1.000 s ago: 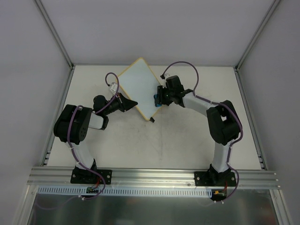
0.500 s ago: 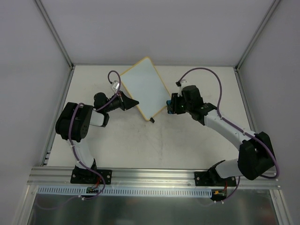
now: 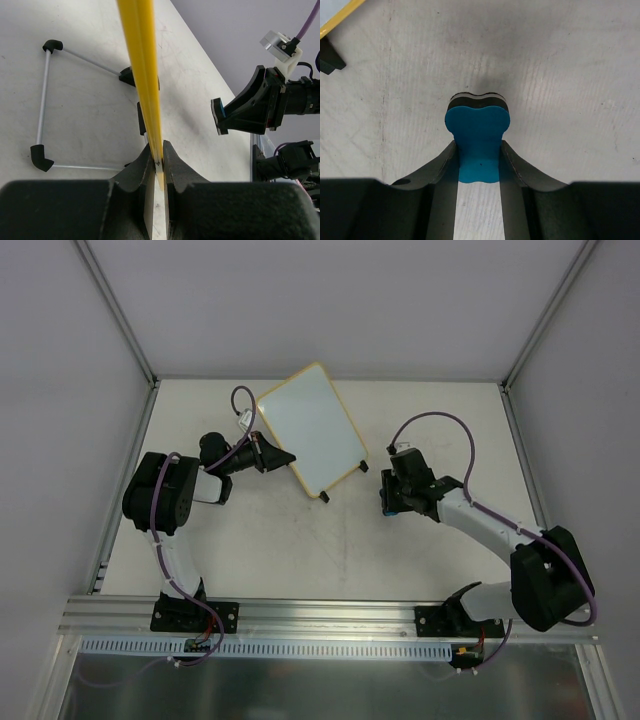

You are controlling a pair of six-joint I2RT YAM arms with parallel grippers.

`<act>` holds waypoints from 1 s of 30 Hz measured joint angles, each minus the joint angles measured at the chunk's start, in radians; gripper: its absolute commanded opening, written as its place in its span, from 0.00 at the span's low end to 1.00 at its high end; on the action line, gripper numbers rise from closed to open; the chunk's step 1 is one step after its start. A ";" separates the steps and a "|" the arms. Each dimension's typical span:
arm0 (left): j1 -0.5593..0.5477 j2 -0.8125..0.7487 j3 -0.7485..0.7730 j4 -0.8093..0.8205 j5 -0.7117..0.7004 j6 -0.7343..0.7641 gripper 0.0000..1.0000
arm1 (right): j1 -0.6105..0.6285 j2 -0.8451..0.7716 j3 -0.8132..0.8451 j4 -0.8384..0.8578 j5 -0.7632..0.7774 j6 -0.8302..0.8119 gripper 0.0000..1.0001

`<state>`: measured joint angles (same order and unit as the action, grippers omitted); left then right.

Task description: Erase the whiteboard

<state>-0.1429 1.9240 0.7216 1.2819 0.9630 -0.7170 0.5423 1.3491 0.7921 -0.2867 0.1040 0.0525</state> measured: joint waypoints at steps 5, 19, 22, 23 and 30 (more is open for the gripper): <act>0.000 0.000 0.000 -0.001 0.005 0.001 0.10 | 0.000 0.037 0.000 0.003 0.013 0.000 0.05; 0.000 0.000 -0.001 -0.001 0.027 0.003 0.18 | 0.000 0.154 0.000 0.002 0.011 -0.001 0.32; 0.000 0.000 -0.001 -0.001 0.028 0.003 0.22 | 0.000 0.154 0.000 0.002 0.011 -0.001 0.43; 0.000 0.000 -0.001 -0.001 0.028 0.003 0.22 | 0.000 0.154 0.000 0.002 0.011 -0.002 0.43; -0.002 0.000 -0.003 0.000 0.029 0.005 0.36 | 0.000 0.154 0.000 0.002 0.011 0.000 0.56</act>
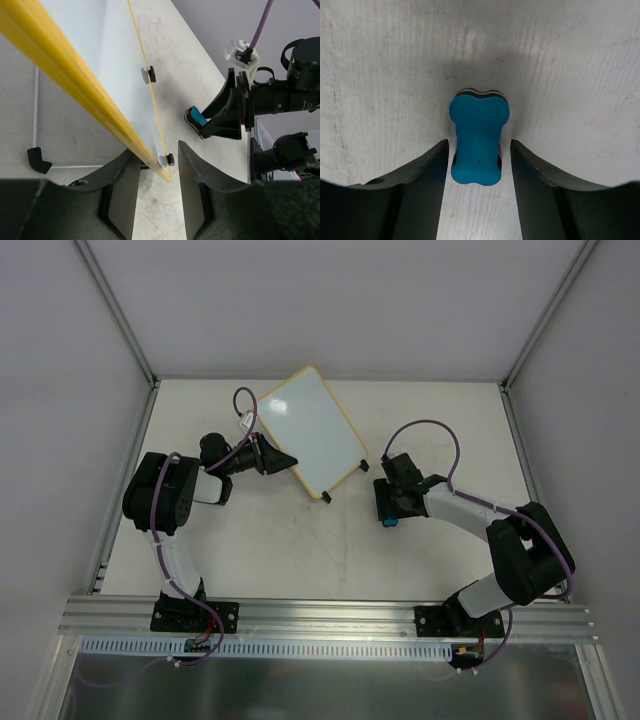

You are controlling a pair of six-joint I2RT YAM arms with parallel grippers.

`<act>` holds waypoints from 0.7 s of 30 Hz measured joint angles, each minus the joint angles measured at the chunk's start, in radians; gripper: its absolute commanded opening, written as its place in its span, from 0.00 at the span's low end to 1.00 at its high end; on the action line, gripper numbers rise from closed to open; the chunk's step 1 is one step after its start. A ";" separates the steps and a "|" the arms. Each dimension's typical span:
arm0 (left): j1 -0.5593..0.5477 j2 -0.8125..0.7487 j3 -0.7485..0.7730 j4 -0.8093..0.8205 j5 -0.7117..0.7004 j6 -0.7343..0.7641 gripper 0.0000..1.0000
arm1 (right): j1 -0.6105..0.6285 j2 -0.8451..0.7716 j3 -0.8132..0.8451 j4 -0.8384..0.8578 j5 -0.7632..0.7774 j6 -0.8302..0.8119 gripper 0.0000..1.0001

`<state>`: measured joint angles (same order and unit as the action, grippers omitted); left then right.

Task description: Erase the whiteboard

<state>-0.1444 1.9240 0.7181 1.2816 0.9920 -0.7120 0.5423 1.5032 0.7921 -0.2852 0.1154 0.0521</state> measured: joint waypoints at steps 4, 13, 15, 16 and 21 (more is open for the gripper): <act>0.000 0.000 -0.006 0.000 0.000 0.003 0.39 | 0.000 0.000 0.000 0.000 0.000 0.000 0.57; 0.000 0.000 -0.009 0.000 -0.001 0.006 0.45 | 0.000 0.000 0.000 0.000 -0.001 0.000 0.57; 0.000 0.000 -0.013 0.001 -0.002 0.007 0.46 | 0.000 0.000 0.000 0.000 -0.002 0.000 0.58; 0.002 0.000 -0.017 0.000 -0.002 0.007 0.47 | 0.000 0.000 0.000 0.000 -0.002 0.000 0.58; 0.009 -0.002 -0.050 0.000 -0.013 0.009 0.52 | 0.000 0.000 0.000 0.000 -0.004 0.000 0.59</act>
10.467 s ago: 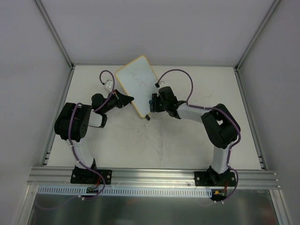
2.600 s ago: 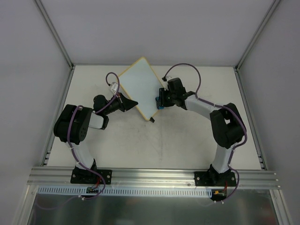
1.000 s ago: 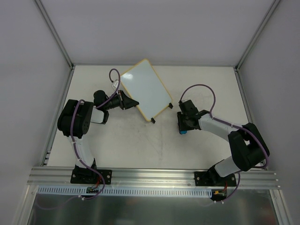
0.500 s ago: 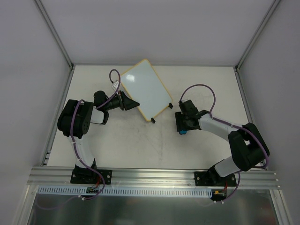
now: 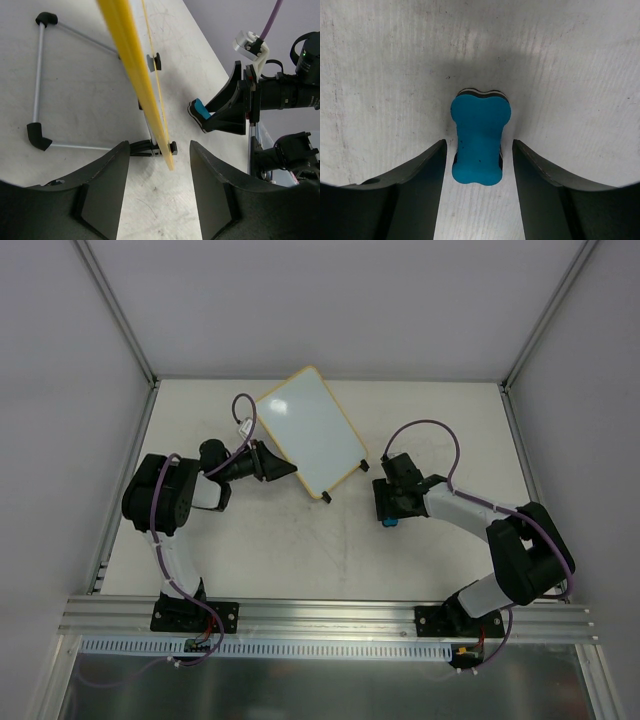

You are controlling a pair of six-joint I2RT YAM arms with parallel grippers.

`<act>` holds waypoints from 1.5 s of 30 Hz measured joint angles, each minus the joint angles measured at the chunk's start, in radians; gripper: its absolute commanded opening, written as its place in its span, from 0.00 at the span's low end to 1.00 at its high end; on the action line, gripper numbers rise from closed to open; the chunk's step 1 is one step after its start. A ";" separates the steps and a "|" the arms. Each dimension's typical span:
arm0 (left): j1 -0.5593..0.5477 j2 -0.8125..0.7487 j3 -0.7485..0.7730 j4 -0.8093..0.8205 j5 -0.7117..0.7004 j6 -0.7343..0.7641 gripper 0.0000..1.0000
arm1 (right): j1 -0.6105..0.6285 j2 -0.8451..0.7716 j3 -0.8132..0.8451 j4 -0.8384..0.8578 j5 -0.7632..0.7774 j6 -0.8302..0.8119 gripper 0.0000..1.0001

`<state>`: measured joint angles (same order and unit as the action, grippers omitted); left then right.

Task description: Erase the whiteboard

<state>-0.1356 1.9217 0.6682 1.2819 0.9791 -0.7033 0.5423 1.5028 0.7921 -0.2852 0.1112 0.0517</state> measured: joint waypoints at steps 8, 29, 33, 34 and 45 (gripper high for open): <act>0.033 -0.039 -0.072 0.000 -0.026 0.008 0.76 | 0.000 -0.040 -0.002 -0.003 -0.011 -0.003 0.83; 0.059 -0.543 -0.488 -0.006 -0.217 0.032 0.99 | -0.002 -0.565 -0.179 0.060 -0.053 -0.047 0.99; 0.055 -0.874 -0.521 -0.140 -0.321 0.100 0.99 | -0.005 -0.700 -0.253 0.119 -0.103 -0.047 0.99; 0.050 -0.982 -0.518 -0.206 -0.356 0.122 0.99 | -0.005 -0.725 -0.273 0.128 -0.113 -0.048 0.99; 0.043 -1.641 -0.497 -0.922 -0.540 0.249 0.99 | -0.006 -0.895 -0.497 0.235 -0.154 -0.021 0.99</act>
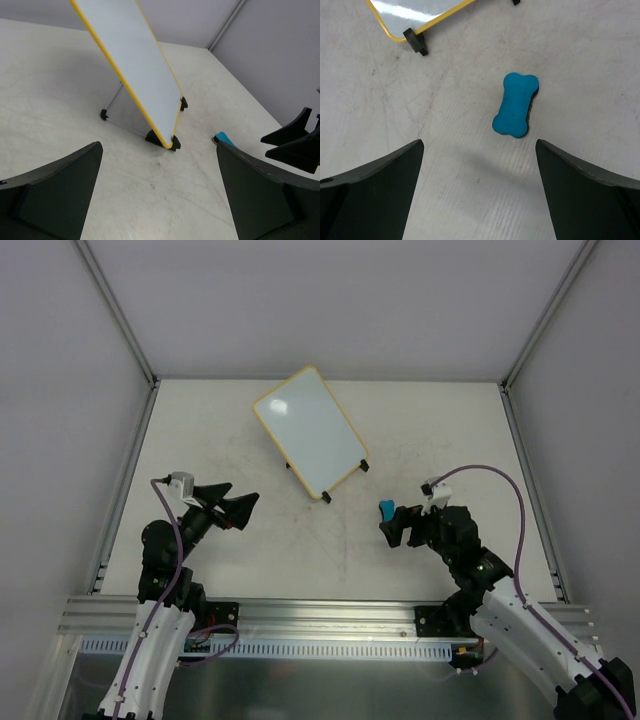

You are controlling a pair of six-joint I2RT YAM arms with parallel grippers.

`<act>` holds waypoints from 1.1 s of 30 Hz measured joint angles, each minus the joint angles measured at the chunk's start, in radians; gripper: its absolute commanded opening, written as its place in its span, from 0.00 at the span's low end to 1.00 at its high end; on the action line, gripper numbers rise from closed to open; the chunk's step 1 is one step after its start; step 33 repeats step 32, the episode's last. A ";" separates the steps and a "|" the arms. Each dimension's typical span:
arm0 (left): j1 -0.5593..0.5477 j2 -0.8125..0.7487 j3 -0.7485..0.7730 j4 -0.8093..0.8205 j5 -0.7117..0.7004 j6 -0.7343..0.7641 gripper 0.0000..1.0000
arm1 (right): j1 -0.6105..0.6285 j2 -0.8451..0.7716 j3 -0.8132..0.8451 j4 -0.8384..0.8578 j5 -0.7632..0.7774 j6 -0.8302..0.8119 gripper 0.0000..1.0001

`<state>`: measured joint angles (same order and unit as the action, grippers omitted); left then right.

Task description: Erase the whiteboard

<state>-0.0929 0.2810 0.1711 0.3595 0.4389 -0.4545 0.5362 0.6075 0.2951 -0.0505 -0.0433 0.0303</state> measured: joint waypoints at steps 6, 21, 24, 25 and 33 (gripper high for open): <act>0.000 -0.080 -0.023 -0.190 -0.003 0.003 0.99 | 0.000 -0.195 -0.095 0.034 0.006 0.005 0.99; 0.000 -0.092 -0.039 -0.303 -0.035 0.019 0.99 | 0.000 -0.179 -0.109 0.063 0.014 0.006 0.99; 0.000 -0.092 -0.039 -0.303 -0.042 0.020 0.99 | 0.000 -0.198 -0.109 0.064 0.014 0.006 0.99; 0.000 -0.092 -0.039 -0.303 -0.045 0.020 0.99 | 0.000 -0.203 -0.109 0.065 0.014 0.006 0.99; 0.000 -0.092 -0.039 -0.305 -0.052 0.021 0.99 | 0.000 -0.203 -0.109 0.064 0.043 0.006 0.99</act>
